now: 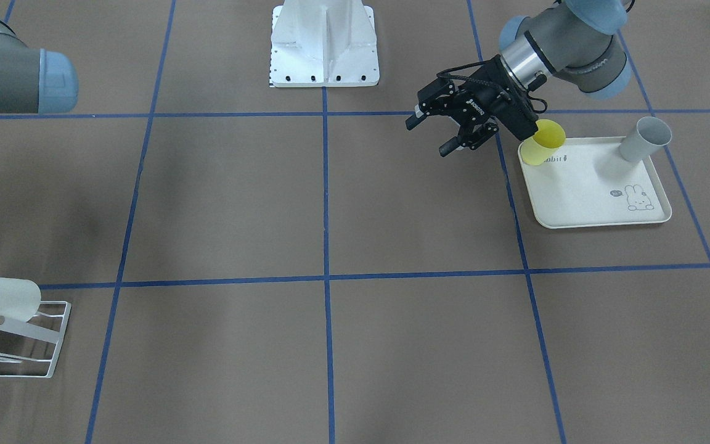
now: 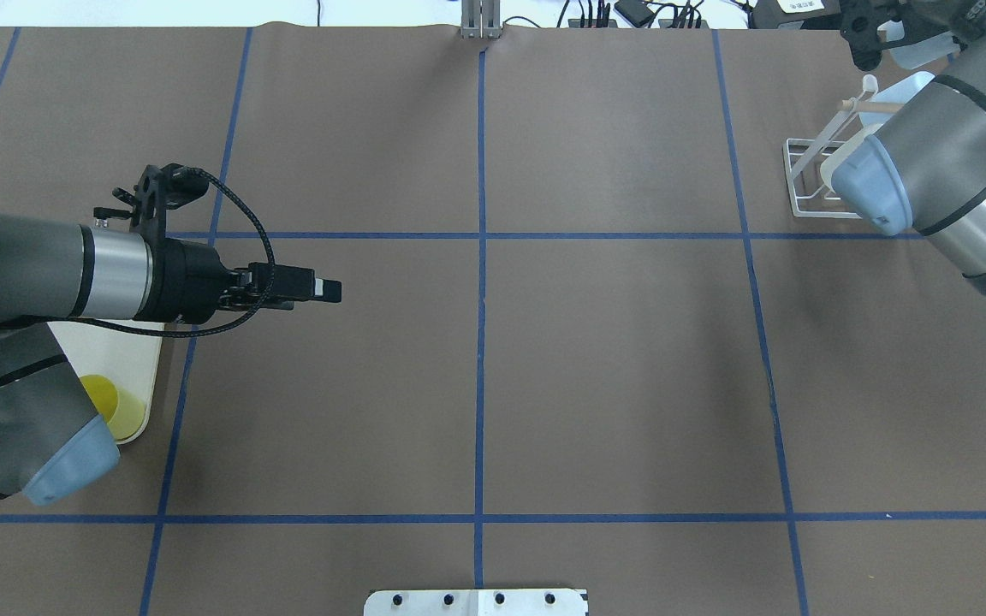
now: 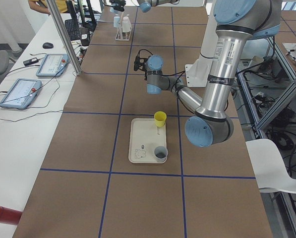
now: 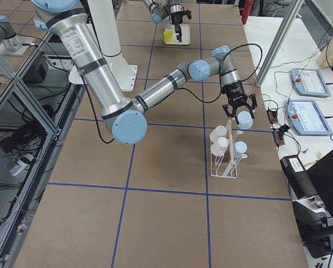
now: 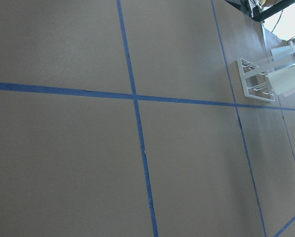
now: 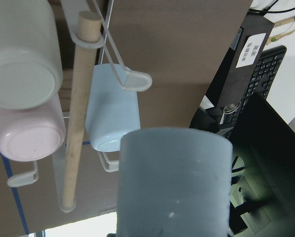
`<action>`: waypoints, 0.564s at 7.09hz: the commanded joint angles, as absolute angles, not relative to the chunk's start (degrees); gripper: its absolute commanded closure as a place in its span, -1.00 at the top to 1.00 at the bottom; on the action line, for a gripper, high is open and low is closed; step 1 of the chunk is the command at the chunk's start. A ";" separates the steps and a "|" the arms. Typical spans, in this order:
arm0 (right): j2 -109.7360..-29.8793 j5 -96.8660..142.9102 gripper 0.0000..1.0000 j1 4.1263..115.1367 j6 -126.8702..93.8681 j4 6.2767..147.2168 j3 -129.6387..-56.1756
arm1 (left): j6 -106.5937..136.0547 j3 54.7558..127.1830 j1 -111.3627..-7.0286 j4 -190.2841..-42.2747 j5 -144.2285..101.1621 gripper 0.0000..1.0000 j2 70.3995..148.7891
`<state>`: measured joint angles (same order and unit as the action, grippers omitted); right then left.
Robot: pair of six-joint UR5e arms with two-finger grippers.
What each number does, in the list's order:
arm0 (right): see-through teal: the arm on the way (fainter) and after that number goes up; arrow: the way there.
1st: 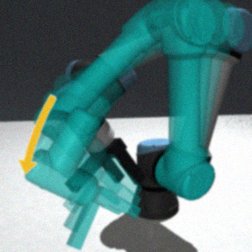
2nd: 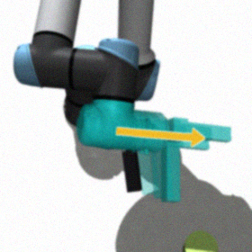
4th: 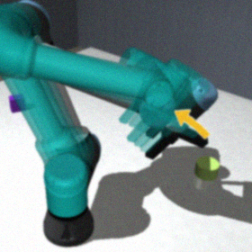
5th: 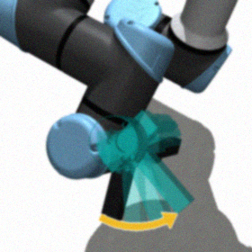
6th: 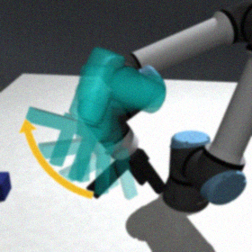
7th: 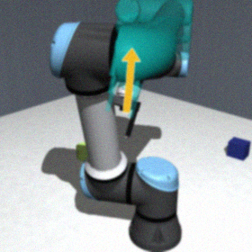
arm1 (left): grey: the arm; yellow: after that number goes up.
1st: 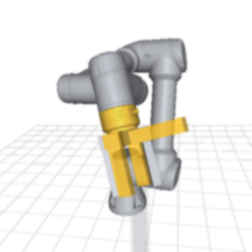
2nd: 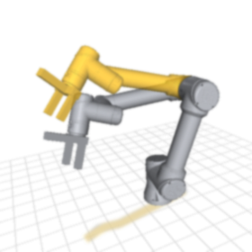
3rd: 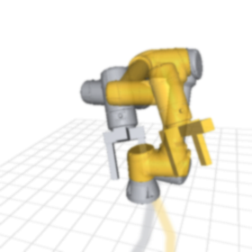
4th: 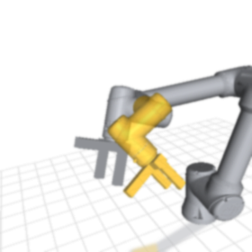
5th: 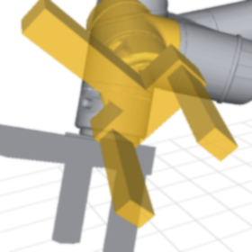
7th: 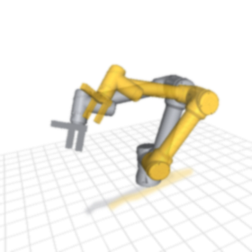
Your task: Transfer IKEA cup to right arm and place on rack
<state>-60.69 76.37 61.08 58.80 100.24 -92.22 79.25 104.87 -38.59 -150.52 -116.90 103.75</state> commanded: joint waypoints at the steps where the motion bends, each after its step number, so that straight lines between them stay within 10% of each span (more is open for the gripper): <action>1: -60.73 76.03 -1.00 59.68 58.45 96.60 -88.34 | 79.28 105.12 -38.58 -150.64 -116.89 1.00 103.45; 4: -61.08 74.54 -1.00 58.01 57.92 96.59 -87.72 | 79.19 105.21 -38.58 -151.17 -116.89 1.00 103.10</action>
<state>-60.89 75.24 58.44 58.14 96.65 -87.95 79.26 105.16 -38.59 -151.05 -116.89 103.15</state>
